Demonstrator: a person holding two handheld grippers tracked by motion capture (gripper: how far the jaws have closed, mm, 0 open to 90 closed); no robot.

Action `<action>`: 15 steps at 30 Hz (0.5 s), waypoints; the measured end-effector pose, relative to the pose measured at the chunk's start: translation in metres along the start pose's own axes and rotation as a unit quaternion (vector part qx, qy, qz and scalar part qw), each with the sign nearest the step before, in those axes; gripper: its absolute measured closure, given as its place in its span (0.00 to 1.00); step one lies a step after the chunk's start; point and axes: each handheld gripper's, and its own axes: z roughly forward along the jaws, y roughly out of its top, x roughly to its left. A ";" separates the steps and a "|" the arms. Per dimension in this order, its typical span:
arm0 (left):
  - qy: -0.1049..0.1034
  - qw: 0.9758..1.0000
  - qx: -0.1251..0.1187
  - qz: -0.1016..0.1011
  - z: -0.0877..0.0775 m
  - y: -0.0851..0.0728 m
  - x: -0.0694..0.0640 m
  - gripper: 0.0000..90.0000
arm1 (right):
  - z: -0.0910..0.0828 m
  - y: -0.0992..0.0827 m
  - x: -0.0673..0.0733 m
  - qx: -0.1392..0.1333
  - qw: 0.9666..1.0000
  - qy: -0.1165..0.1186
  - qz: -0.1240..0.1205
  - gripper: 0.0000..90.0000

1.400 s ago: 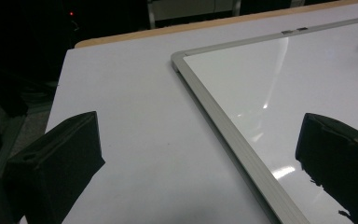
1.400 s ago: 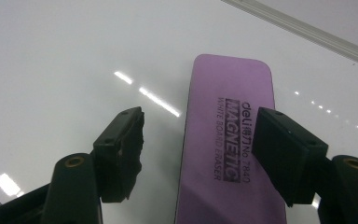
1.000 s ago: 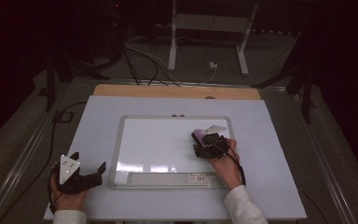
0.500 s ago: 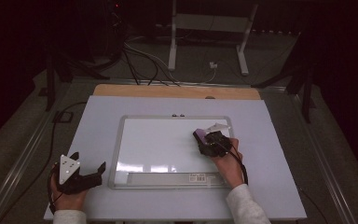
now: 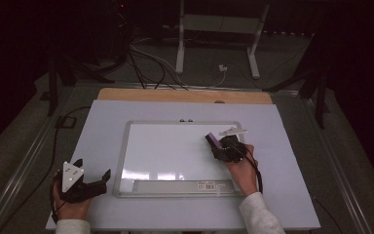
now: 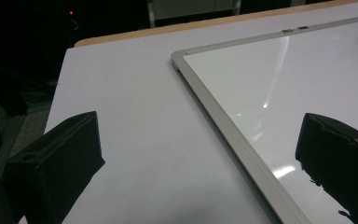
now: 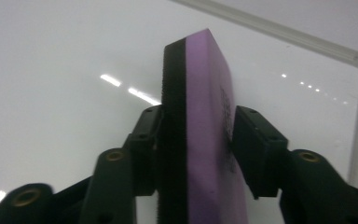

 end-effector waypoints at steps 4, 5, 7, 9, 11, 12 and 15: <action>0.000 1.000 0.000 0.001 0.000 0.000 0.000 0.01 | -0.006 -0.003 -0.004 -0.008 1.000 -0.008 0.009 0.68; 0.000 1.000 0.000 0.001 0.000 0.000 0.000 0.01 | -0.008 -0.004 -0.005 -0.008 1.000 -0.010 0.015 0.68; 0.001 1.000 0.000 0.000 0.000 0.000 0.000 0.01 | -0.011 -0.007 -0.006 -0.009 1.000 -0.016 0.021 0.69; 0.001 1.000 0.001 0.001 0.000 0.000 0.000 0.01 | -0.013 -0.010 -0.009 -0.011 1.000 -0.017 0.024 0.69; 0.001 1.000 0.000 0.001 0.000 0.000 -0.001 0.01 | -0.016 -0.014 -0.011 -0.011 0.999 -0.021 0.027 0.69; 0.001 1.000 0.001 0.001 0.000 0.000 -0.001 0.01 | -0.018 -0.015 -0.012 -0.013 0.999 -0.022 0.029 0.69; 0.001 1.000 0.001 0.001 0.000 0.000 -0.001 0.01 | -0.023 -0.021 -0.015 -0.015 0.999 -0.023 0.035 0.69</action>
